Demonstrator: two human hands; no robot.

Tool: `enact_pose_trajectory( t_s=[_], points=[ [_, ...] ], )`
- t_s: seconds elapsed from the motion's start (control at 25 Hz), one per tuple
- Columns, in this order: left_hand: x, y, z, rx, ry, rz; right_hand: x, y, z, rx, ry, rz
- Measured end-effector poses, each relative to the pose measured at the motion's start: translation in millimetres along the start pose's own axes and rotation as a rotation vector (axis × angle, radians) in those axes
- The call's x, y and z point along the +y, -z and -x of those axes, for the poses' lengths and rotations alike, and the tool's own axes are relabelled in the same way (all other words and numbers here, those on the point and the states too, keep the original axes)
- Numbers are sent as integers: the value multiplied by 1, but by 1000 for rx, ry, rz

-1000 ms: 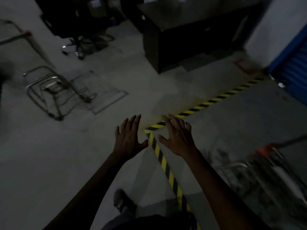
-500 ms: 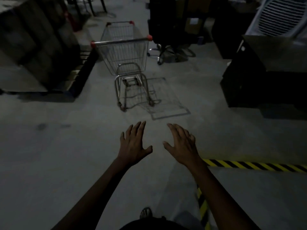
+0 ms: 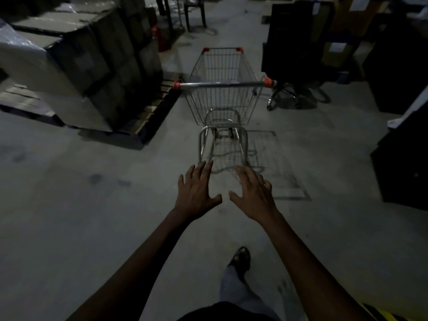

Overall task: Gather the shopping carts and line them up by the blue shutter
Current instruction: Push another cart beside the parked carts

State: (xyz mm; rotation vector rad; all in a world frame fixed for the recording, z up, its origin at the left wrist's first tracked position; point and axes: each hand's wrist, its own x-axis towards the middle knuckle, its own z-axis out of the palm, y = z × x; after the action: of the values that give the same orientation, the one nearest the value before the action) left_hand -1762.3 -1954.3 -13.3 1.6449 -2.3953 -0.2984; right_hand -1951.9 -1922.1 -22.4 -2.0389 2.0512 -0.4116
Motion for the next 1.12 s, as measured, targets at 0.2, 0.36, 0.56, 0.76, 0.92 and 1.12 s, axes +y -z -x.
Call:
enact_pose_trajectory(
  t_s=[0.2, 0.36, 0.56, 0.76, 0.92, 1.12],
  points=[
    [-7, 7, -125, -42, -12, -60, 29, 20, -144, -15, 46, 33],
    [-18, 12, -200, -64, -3, -102, 51, 33, -237, -44, 65, 63],
    [-45, 13, -296, -46, -12, -164, 67, 43, -336, -66, 89, 131],
    [-84, 19, -404, -56, -62, -240, 79, 35, -417, -132, 61, 234],
    [-110, 9, -480, -148, -76, -273, 88, 29, -484, -200, 34, 346],
    [-147, -11, -546, -388, -86, -286, 91, 12, -547, -409, -28, 388]
  ],
)
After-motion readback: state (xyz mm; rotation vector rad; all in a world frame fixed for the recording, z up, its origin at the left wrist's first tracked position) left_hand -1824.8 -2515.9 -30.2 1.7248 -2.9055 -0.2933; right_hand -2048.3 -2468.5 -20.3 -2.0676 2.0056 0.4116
